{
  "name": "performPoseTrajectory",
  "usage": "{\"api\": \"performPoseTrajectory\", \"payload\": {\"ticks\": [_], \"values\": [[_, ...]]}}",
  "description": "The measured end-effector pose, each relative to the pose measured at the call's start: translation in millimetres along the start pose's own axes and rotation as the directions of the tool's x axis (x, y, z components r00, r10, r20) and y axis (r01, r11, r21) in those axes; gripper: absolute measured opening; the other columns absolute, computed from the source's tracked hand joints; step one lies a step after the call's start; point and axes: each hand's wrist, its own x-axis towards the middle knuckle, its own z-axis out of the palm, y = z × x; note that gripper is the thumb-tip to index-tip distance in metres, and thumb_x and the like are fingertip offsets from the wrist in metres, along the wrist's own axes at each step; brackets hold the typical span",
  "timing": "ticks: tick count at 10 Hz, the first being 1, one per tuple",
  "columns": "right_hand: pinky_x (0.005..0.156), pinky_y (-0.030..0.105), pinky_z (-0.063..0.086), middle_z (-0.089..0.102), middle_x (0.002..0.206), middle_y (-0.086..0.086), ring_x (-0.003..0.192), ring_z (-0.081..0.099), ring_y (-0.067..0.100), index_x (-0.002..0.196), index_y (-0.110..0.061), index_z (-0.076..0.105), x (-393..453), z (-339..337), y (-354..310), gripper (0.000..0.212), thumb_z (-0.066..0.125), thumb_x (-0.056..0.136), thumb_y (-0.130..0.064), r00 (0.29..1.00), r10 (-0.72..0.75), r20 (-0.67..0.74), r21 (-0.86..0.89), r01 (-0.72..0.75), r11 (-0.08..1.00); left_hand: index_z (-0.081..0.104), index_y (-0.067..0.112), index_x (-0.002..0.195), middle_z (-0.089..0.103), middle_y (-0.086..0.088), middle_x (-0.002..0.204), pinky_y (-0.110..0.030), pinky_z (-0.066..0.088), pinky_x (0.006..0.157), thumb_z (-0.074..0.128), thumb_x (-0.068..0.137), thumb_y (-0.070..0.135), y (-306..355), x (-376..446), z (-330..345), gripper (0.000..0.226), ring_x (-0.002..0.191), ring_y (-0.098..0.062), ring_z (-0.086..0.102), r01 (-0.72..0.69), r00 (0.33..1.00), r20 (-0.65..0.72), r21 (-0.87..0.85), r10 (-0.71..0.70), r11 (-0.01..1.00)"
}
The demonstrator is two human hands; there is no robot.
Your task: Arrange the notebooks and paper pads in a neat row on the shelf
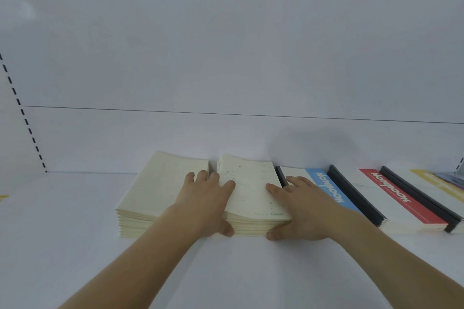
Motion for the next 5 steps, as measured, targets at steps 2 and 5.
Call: {"api": "performPoseTrajectory", "payload": {"ticks": [2, 5], "values": [[0.118, 0.037, 0.005, 0.028, 0.149, 0.0, 0.145, 0.005, 0.025, 0.149, -0.033, 0.014, -8.4, -1.9, -5.4, 0.106, 0.05, 0.066, -0.087, 0.997, 0.001, -0.079, -0.029, -0.003, 1.0, 0.025, 0.024, 0.149, 0.017, -0.01, 0.158, -0.056, 0.008, 0.12, 0.054, 0.08, 0.075, 3.3, -7.4, -1.7, 0.091, 0.15, -0.032, 0.002, -0.023, 0.999, -0.035, -0.037, 0.021, 0.999], [0.118, 0.033, 0.008, 0.007, 0.161, -0.002, 0.147, 0.004, 0.018, 0.153, -0.03, 0.013, -35.1, -3.5, -7.6, 0.092, 0.038, 0.08, -0.08, 0.979, 0.041, -0.201, 0.049, -0.032, 0.998, 0.028, 0.027, 0.15, 0.028, -0.002, 0.157, -0.048, 0.013, 0.121, 0.043, 0.085, 0.076, 8.1, -10.0, -6.9, 0.083, 0.149, -0.024, 0.014, -0.066, 0.988, -0.146, -0.144, 0.045, 0.987]]}}
